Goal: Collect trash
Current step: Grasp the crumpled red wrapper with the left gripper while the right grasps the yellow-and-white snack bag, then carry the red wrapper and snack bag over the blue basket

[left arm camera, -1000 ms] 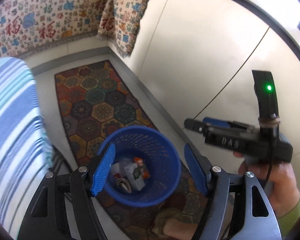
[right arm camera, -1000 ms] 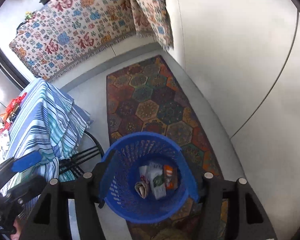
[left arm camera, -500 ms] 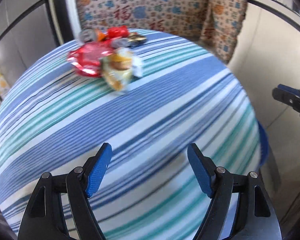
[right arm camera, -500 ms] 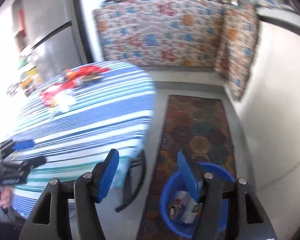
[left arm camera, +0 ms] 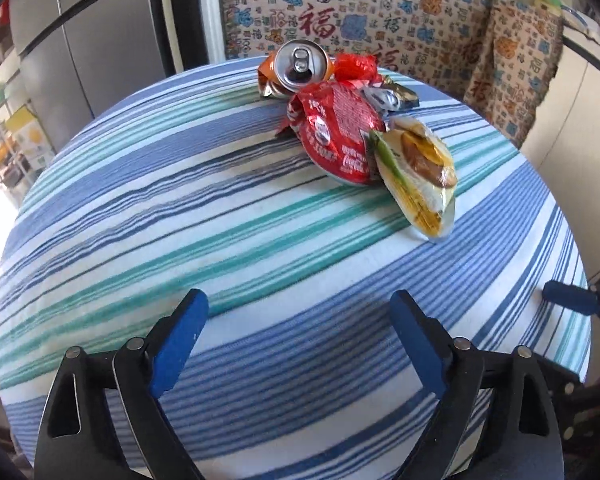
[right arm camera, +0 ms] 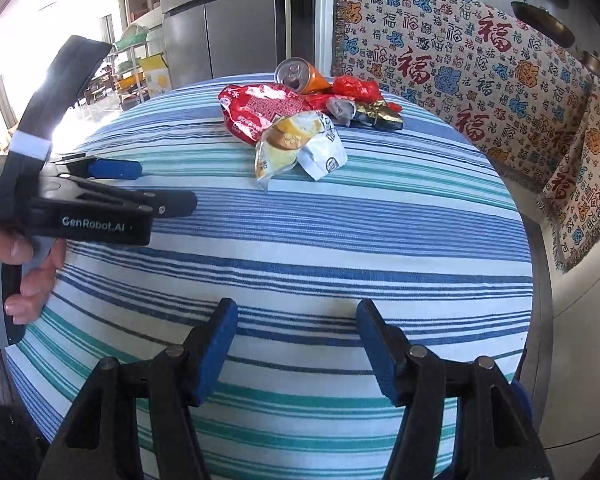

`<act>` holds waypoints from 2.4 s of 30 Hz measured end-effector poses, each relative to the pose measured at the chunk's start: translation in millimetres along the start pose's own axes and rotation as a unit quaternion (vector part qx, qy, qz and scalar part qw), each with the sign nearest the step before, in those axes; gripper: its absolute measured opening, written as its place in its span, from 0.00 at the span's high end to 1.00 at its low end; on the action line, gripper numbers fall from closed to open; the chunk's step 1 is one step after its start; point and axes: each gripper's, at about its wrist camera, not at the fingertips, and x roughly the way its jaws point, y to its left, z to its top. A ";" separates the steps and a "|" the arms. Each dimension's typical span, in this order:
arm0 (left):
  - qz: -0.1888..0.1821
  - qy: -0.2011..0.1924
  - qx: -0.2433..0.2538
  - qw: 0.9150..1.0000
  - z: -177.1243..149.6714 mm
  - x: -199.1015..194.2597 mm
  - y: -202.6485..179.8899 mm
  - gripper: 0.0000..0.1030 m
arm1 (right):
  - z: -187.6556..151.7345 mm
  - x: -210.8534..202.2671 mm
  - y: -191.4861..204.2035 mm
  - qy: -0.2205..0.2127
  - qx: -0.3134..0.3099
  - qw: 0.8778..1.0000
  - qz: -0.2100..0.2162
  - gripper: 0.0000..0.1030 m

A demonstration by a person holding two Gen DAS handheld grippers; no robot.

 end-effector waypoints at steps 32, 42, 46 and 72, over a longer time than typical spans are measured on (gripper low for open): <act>-0.047 -0.050 -0.102 0.992 5.8 -43.2 73.8 0.77 | 79.7 10.7 -14.2 -0.018 0.090 0.995 0.042 0.37; -0.042 -0.046 -0.101 0.993 0.3 -45.8 78.8 0.77 | 123.3 75.7 -4.2 0.055 0.053 0.997 0.026 0.55; -0.040 -0.051 -0.097 0.993 -0.2 -50.5 76.3 0.78 | 117.7 51.4 -5.5 0.034 0.062 0.997 0.034 0.79; -0.046 -0.063 -0.011 0.997 13.2 -71.6 -8.4 0.78 | 42.8 -37.4 -53.2 0.010 0.117 0.992 0.041 0.79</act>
